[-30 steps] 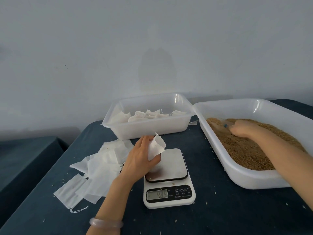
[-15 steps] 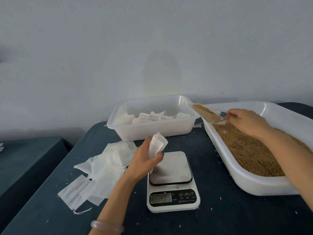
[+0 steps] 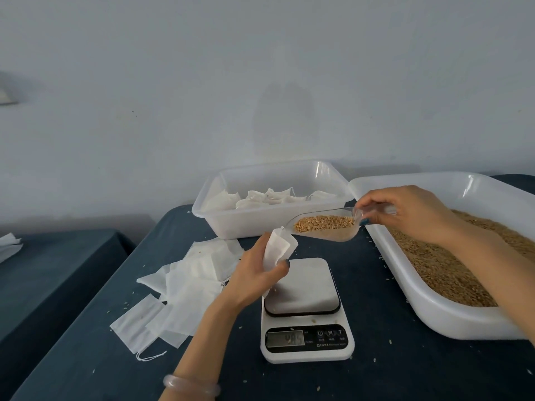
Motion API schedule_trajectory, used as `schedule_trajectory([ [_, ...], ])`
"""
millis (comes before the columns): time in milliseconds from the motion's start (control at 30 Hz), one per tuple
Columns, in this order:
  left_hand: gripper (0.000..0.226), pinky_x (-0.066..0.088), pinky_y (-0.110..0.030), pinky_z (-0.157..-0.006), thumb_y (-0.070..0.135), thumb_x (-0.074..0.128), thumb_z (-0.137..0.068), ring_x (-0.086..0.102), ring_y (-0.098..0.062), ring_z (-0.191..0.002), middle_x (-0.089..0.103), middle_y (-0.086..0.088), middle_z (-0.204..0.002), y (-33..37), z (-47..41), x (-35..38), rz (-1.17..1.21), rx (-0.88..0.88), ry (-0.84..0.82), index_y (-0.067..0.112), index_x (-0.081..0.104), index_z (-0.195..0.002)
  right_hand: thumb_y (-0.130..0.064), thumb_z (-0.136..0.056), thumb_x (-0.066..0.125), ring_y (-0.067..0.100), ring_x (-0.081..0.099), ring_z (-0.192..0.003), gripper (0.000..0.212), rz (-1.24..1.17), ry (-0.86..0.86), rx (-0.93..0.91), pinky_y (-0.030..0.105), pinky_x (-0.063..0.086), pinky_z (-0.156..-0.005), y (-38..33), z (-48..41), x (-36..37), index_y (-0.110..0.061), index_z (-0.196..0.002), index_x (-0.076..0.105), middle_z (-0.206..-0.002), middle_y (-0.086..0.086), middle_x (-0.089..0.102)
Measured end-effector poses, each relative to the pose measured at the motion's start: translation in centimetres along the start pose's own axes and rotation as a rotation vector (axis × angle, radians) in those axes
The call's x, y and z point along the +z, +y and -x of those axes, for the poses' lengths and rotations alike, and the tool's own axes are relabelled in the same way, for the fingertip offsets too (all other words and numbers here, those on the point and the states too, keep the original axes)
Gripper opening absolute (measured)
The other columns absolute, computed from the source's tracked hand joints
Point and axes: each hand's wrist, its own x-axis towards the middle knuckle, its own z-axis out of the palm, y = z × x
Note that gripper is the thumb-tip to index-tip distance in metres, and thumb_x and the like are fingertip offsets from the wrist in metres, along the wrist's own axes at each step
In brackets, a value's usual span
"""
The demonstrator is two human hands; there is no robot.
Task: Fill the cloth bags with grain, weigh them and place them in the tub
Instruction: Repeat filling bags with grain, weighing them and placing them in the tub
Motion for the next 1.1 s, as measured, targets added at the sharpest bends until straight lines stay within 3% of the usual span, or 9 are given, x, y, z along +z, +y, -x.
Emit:
schedule_trajectory([
  [100, 0.048, 0.055, -0.034, -0.074, 0.053, 0.053, -0.074, 0.061, -0.015, -0.091, 0.065, 0.003, -0.106, 0.1, 0.0, 0.1, -0.011, 0.01, -0.033, 0.033, 0.051, -0.118, -0.047, -0.08, 0.07, 0.001, 0.061, -0.086, 0.019, 0.078, 0.01, -0.038, 0.028, 0.047, -0.073, 0.0, -0.1, 0.0, -0.056, -0.096, 0.065, -0.09, -0.026, 0.07],
  [233, 0.044, 0.057, -0.036, -0.074, 0.05, 0.055, -0.075, 0.062, -0.012, -0.088, 0.066, 0.009, -0.104, 0.2, 0.0, 0.3, -0.048, 0.02, -0.064, 0.039, 0.05, -0.118, -0.068, -0.071, 0.053, 0.001, 0.05, -0.083, 0.028, 0.167, 0.022, -0.111, 0.023, 0.037, -0.076, -0.6, -0.2, -0.1, -0.057, -0.096, 0.062, -0.083, -0.032, 0.061],
  [300, 0.041, 0.055, -0.035, -0.071, 0.048, 0.057, -0.075, 0.063, -0.011, -0.082, 0.066, 0.01, -0.098, 0.1, 0.0, 0.5, -0.081, 0.032, -0.065, 0.04, 0.051, -0.115, -0.073, -0.068, 0.047, 0.003, 0.05, -0.087, 0.037, 0.204, 0.024, -0.14, 0.025, 0.037, -0.085, -1.0, -0.4, -0.2, -0.055, -0.096, 0.064, -0.084, -0.034, 0.061],
  [400, 0.035, 0.054, -0.031, -0.071, 0.047, 0.06, -0.076, 0.063, -0.007, -0.084, 0.066, 0.014, -0.098, 0.0, -0.1, 0.7, -0.124, 0.04, -0.066, 0.047, 0.048, -0.109, -0.072, -0.072, 0.048, 0.01, 0.053, -0.097, 0.041, 0.256, 0.059, -0.204, 0.034, 0.037, -0.096, -1.4, -0.5, -0.4, -0.048, -0.098, 0.069, -0.09, -0.029, 0.067],
  [533, 0.037, 0.055, -0.025, -0.074, 0.047, 0.063, -0.076, 0.062, -0.002, -0.091, 0.065, 0.016, -0.103, -0.1, -0.2, 0.9, -0.142, 0.037, -0.074, 0.05, 0.046, -0.109, -0.069, -0.078, 0.048, 0.011, 0.057, -0.091, 0.043, 0.291, 0.108, -0.309, 0.03, 0.03, -0.094, -2.2, -0.6, -0.6, -0.038, -0.096, 0.072, -0.091, -0.024, 0.069],
  [667, 0.045, 0.053, -0.015, -0.072, 0.052, 0.063, -0.072, 0.06, 0.001, -0.095, 0.064, 0.016, -0.105, 0.2, -0.1, 1.0, -0.117, 0.047, -0.092, 0.042, 0.048, -0.114, -0.07, -0.08, 0.036, 0.013, 0.061, -0.086, 0.055, 0.369, 0.115, -0.378, 0.026, 0.025, -0.093, -3.0, -0.8, -0.8, -0.034, -0.097, 0.073, -0.09, -0.019, 0.068],
  [767, 0.052, 0.05, -0.009, -0.071, 0.053, 0.064, -0.071, 0.059, 0.003, -0.096, 0.062, 0.018, -0.107, 0.4, 0.0, 1.1, -0.092, 0.048, -0.102, 0.035, 0.049, -0.117, -0.069, -0.083, 0.042, 0.013, 0.063, -0.086, 0.049, 0.4, 0.127, -0.412, 0.027, 0.024, -0.096, -3.5, -1.0, -1.2, -0.034, -0.097, 0.073, -0.09, -0.017, 0.068],
  [1100, 0.039, 0.052, -0.01, -0.074, 0.046, 0.066, -0.079, 0.057, 0.008, -0.1, 0.06, 0.025, -0.105, 0.8, 0.0, 1.1, -0.014, 0.041, -0.099, 0.042, 0.046, -0.112, -0.061, -0.077, 0.046, 0.021, 0.064, -0.089, 0.047, 0.482, 0.136, -0.48, 0.032, 0.026, -0.096, -4.7, -1.8, -2.6, -0.031, -0.097, 0.075, -0.087, -0.012, 0.069],
])
